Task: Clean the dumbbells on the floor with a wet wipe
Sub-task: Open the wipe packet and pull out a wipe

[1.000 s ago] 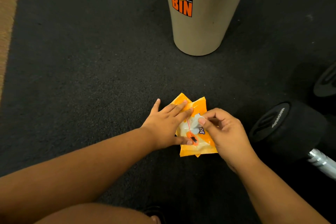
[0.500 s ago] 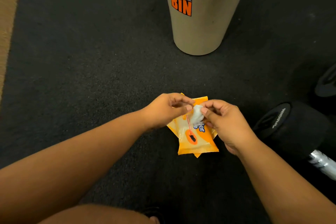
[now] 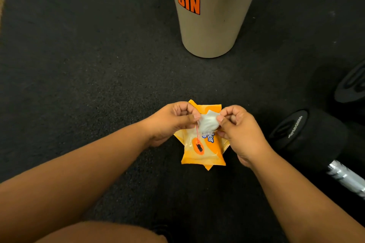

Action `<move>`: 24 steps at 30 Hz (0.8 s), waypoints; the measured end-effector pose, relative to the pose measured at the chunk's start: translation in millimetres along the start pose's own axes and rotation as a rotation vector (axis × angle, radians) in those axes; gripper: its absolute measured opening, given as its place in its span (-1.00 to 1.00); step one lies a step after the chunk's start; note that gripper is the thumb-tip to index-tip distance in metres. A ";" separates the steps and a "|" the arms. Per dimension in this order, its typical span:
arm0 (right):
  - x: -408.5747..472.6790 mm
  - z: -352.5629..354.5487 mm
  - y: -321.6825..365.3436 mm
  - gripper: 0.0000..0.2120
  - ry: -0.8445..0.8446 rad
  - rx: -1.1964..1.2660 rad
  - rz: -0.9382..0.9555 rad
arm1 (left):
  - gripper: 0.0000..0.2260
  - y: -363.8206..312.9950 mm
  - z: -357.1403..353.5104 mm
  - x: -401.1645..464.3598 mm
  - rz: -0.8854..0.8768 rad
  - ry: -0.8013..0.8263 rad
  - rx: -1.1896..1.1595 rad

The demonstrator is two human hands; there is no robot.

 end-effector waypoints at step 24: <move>-26.0 -1.2 31.5 -0.86 0.111 -0.400 0.263 | -0.98 15.5 36.6 -3.0 0.155 -0.493 0.218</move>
Point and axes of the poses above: each hand's wrist, its own x-axis towards the middle knuckle, its own z-axis out of the back of the hand, y = z × x, the point moved 7 cm from there along x, towards the middle knuckle, and after that the axes turned 8 degrees about -z, right-handed, at the moved point
